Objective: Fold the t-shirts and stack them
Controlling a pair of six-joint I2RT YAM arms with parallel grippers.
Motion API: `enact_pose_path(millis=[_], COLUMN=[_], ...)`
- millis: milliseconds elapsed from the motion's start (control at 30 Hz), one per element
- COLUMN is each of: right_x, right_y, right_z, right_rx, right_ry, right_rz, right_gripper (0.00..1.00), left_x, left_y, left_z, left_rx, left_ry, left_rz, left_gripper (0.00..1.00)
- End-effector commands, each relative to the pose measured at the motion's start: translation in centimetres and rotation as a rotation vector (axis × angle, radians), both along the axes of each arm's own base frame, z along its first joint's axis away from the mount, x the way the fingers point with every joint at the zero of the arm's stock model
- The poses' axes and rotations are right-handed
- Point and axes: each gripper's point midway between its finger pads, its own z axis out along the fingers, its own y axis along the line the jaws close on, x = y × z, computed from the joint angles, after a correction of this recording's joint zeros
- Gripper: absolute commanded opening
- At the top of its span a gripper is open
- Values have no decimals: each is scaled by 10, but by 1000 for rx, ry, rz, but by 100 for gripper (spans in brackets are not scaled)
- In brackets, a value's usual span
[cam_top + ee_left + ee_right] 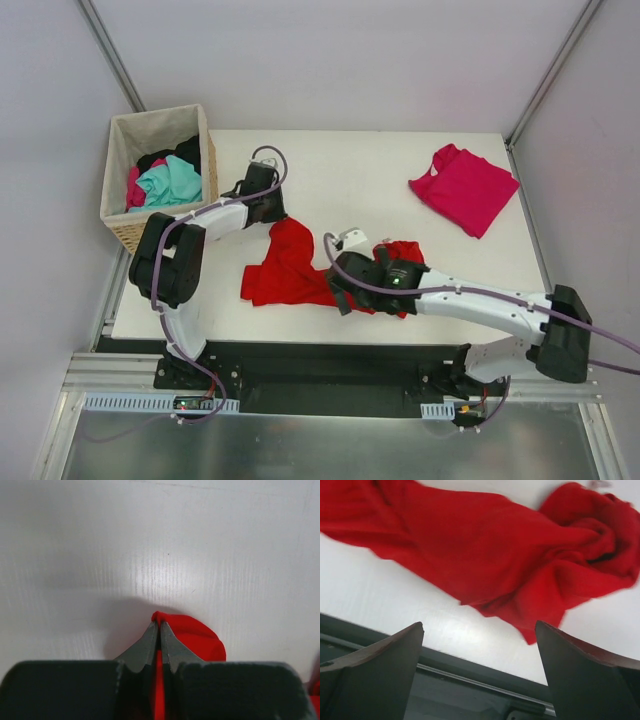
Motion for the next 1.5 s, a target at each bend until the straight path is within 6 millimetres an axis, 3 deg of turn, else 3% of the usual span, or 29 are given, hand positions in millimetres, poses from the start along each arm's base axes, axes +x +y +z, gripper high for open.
enact_pose_path(millis=[0,167,433,767,1100,1233,1467], right_x=[-14,-26,-25,-13,8,13,17], right_y=[49,59,30,22,30,39,41], right_z=[13,-7,-40,-74,-78,-73,-75], right_rx=[60,53,-1,79,119,125,116], right_ry=[7,29,10,-8,-17,-24,-17], right_rz=[63,49,-32,-83,-86,-76,-83], right_gripper=[96,92,78,72,67,59,34], left_x=[0,-2,-3,-5,-6,-6,-6], left_y=[11,13,12,14,17,18,19], left_z=[9,9,11,10,3,2,2], left_rx=[2,-2,-13,-5,6,10,14], left_ry=[-17,-12,-12,-12,1,2,0], left_rz=[48,52,51,49,51,51,55], left_gripper=[0,0,0,0,0,0,0])
